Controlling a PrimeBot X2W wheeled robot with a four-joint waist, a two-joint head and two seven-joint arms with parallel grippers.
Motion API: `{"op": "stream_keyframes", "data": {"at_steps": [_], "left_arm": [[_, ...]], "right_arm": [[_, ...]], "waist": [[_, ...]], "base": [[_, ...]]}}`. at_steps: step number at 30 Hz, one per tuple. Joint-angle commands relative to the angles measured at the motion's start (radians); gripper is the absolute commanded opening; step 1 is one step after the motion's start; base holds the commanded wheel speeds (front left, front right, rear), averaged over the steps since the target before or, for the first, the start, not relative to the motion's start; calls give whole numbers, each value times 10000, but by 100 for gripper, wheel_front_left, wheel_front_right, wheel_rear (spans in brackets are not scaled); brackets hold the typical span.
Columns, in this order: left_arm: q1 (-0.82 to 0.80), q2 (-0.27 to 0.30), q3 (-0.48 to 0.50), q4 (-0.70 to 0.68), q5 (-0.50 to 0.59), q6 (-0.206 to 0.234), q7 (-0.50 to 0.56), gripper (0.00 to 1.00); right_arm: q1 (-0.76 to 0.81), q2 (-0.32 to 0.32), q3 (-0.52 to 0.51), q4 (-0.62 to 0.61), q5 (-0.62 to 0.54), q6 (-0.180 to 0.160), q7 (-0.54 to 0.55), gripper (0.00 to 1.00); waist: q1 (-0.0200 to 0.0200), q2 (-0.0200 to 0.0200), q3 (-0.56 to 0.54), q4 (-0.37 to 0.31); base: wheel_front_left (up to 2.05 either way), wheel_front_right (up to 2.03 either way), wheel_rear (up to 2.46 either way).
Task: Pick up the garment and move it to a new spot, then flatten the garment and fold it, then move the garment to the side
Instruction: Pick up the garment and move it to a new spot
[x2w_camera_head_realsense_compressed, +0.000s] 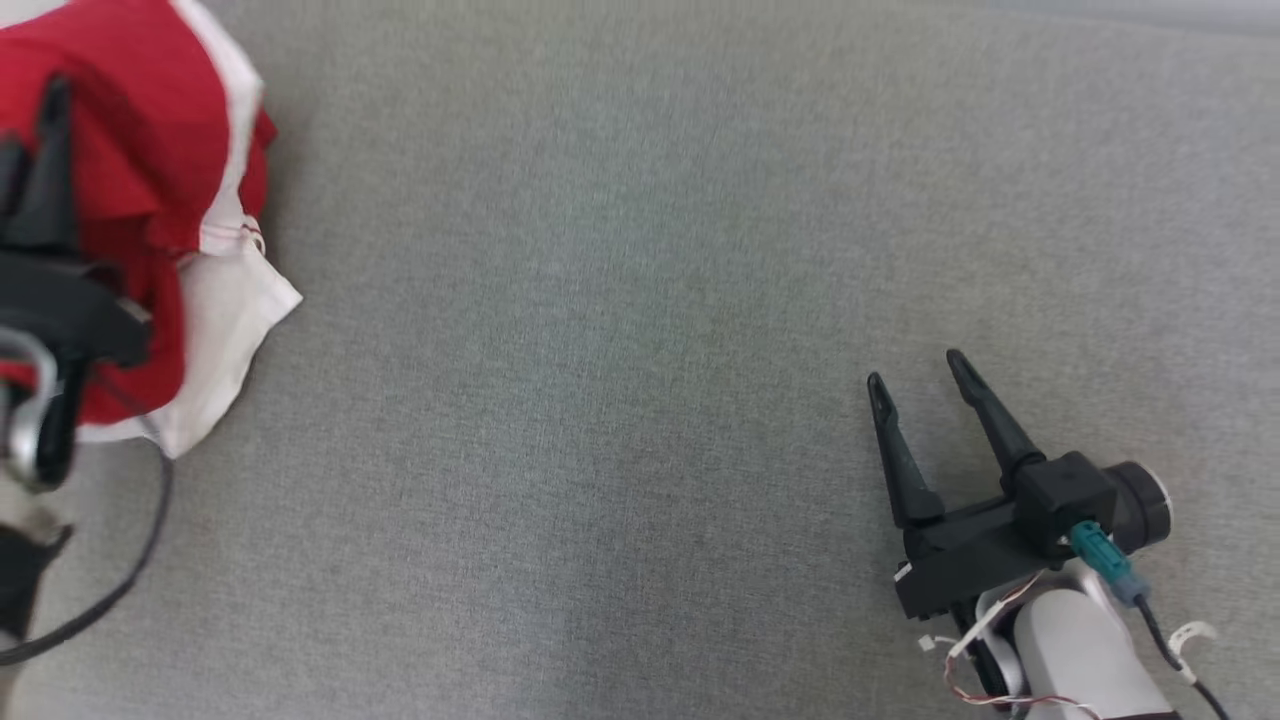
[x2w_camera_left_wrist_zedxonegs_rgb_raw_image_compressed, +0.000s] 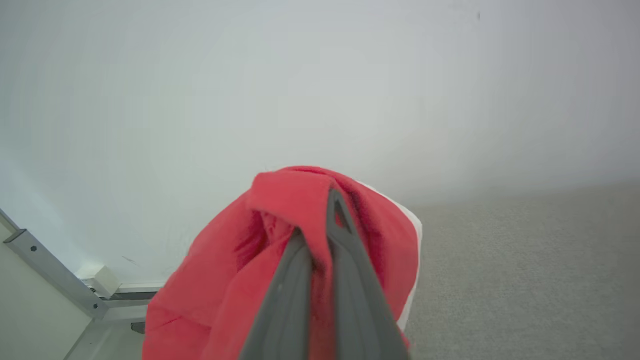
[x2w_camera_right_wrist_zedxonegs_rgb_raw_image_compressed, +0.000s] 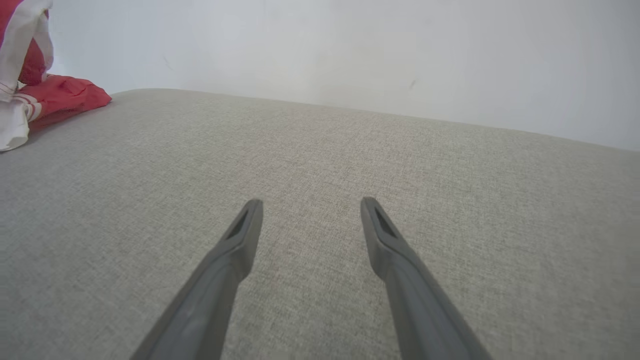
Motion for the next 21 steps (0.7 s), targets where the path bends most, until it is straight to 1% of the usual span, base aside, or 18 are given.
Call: {"op": "stream_keyframes", "data": {"at_steps": [1, 3, 4, 7, 10, 12, 16, 18, 21], "left_arm": [[-193, -287, 89, -435, 168, 21, -34, 0], [-88, -509, 14, -763, 383, 17, -35, 0], [-88, -509, 14, -763, 383, 17, -35, 0], [144, -1058, -91, -1386, 567, 13, -35, 0], [507, -1801, -254, -2033, 539, 11, -34, 0], [828, -2355, -653, -2340, 486, 10, -36, 0], [1190, -3319, -1795, -2252, 285, 10, -38, 0], [1340, -3773, -2229, -2041, 100, 9, -36, 0], [1530, -4256, -2617, -1676, -92, 9, -35, 0]], "right_arm": [[149, 214, -46, 90, 88, -21, -1, 100], [251, 373, -43, 167, 113, -21, -1, 100], [251, 373, -43, 167, 113, -21, -1, 100], [332, 534, -52, 236, 202, -21, -3, 100], [517, 658, -149, 295, 240, -21, -3, 100], [627, 709, -200, 372, 245, -21, -3, 100], [702, 624, -360, 544, 186, -21, -1, 100], [644, 635, -354, 544, 177, -21, -3, 100], [596, 688, -197, 505, 207, -23, -1, 100]], "waist": [[0, -1, -528, -129], [0, -1, -766, -244], [0, -1, -766, -244], [0, -1, -1065, -464], [0, -1, -1294, -697], [0, -1, -1454, -910], [0, -1, -1584, -1405], [0, -1, -1563, -1772], [0, -1, -1514, -2423]], "base": [[0, 0, 0], [0, 0, 0], [0, 0, 0], [0, 0, 0], [0, 0, 0], [0, 0, 0], [0, 0, 0], [0, 0, 0], [0, 0, 0]]}}
